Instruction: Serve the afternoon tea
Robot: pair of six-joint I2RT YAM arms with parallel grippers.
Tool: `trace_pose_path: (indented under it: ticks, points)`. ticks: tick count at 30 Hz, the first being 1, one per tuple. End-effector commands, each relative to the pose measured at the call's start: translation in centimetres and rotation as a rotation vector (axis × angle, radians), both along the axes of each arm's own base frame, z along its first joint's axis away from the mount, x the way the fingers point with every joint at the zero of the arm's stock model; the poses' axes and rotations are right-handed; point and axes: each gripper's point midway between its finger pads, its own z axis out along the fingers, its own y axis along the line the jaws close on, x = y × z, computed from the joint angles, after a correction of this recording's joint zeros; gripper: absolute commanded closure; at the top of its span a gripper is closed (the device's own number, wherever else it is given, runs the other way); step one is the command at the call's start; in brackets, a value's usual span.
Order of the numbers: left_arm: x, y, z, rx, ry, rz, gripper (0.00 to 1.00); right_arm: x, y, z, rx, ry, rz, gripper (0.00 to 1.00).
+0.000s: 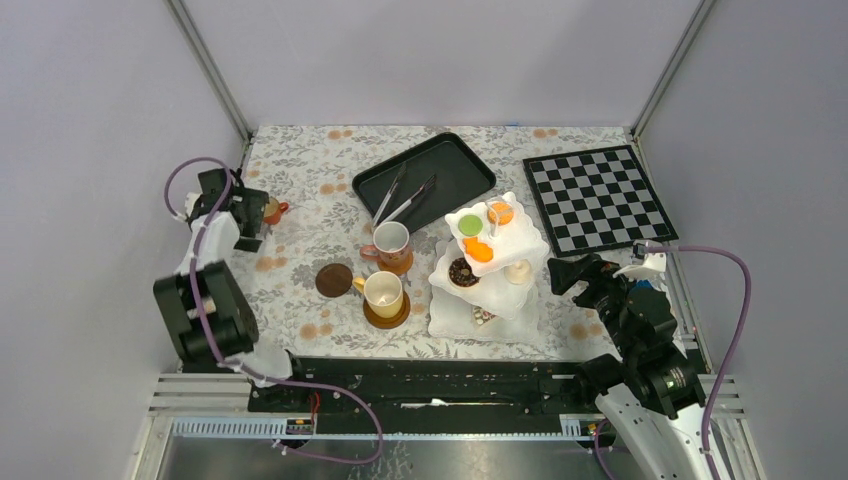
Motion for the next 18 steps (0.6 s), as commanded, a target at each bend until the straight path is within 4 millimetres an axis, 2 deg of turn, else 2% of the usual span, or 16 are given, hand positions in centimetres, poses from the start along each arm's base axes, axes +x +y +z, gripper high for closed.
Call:
trace_pose_path:
  ticks: [1, 7, 12, 18]
  points:
    - [3.0, -1.2, -2.2, -0.323, -0.013, 0.082, 0.05, 0.1, 0.2, 1.1, 0.018, -0.042, 0.009, 0.02]
    - [5.4, 0.6, -3.8, -0.355, 0.0, 0.182, 0.05, 0.2, 0.1, 0.9, 0.017, -0.039, 0.002, 0.02]
    - [4.9, 1.0, -5.6, -0.42, 0.057, 0.303, 0.05, 0.2, 0.0, 1.0, 0.015, -0.04, -0.008, 0.02]
    - [4.8, 1.0, -6.6, -0.498, 0.093, 0.426, 0.13, 0.4, 0.0, 0.8, 0.01, -0.032, -0.011, 0.02]
